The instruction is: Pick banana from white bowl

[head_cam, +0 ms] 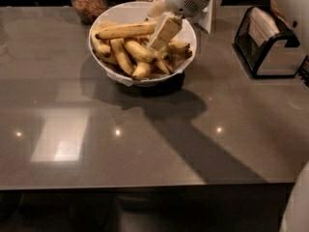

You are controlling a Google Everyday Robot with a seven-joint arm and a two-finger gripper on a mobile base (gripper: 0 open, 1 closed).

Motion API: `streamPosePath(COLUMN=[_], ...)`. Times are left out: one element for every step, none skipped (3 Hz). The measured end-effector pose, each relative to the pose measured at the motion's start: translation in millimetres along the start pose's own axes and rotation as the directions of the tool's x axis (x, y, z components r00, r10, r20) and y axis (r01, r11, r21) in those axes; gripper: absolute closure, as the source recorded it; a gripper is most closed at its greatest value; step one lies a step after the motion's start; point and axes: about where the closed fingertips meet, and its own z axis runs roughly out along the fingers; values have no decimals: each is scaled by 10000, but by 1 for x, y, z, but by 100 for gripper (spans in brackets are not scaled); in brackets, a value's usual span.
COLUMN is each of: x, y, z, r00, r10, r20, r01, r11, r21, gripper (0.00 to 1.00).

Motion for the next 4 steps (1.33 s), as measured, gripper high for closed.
streamPosePath(x=[1,0,-1,-4], y=[-1,-1,-2,0], z=[1,2,0,-4], r00=[9999,9996,9996,9986], r10=[-6,-94,-99,-273], r20=[-109,-253,-259,-443], r01=[6,96,101,285], r11=[10000,9999,9999,9992], r21=[12,84,88,277], gripper=[57,81,100,100])
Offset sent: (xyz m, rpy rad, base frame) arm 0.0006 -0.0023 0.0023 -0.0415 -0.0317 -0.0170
